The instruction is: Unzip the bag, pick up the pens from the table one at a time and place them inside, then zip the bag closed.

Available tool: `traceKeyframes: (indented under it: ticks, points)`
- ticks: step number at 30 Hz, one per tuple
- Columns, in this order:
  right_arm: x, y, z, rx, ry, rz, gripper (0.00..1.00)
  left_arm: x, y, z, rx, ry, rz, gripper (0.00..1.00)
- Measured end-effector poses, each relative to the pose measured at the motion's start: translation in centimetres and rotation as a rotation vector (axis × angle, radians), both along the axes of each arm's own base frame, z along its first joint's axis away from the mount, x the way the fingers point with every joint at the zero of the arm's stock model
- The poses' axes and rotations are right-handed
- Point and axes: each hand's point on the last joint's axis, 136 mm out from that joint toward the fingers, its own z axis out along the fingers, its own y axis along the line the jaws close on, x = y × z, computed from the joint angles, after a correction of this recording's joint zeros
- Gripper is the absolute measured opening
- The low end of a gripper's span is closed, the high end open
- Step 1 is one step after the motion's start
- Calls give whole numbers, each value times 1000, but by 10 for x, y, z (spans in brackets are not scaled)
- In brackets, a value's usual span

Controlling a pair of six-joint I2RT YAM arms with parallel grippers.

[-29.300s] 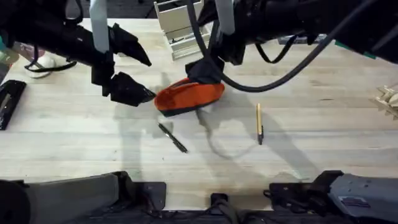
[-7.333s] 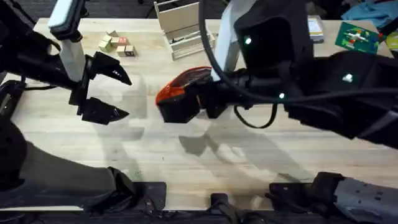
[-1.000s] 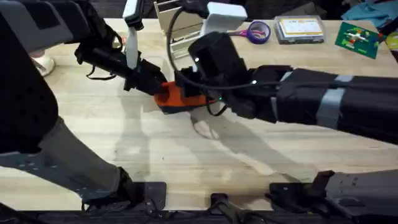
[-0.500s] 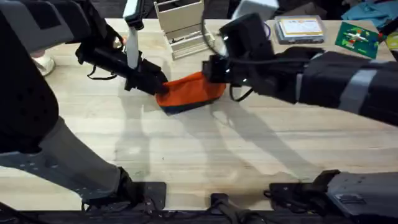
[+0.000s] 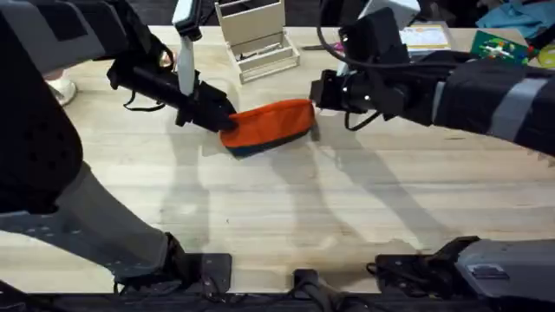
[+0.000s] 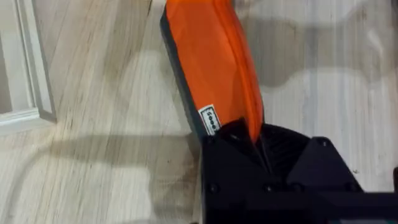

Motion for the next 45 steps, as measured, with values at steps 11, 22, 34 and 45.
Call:
traceKeyframes:
  ticks: [11, 22, 34, 45]
  points:
    - [-7, -30, -18, 9, 135, -44, 31, 0, -8, 4, -26, -8, -11, 43]
    - [-3, -41, -8, 27, 120, -65, 194, 0, -8, 4, -28, -7, -11, 42]
    - [-6, -80, 70, -164, -138, -58, 997, -1, 3, -1, 9, 7, 4, 42]
    - [-24, -65, 111, -157, -255, 18, 997, -2, 3, -1, 11, 13, 4, 778]
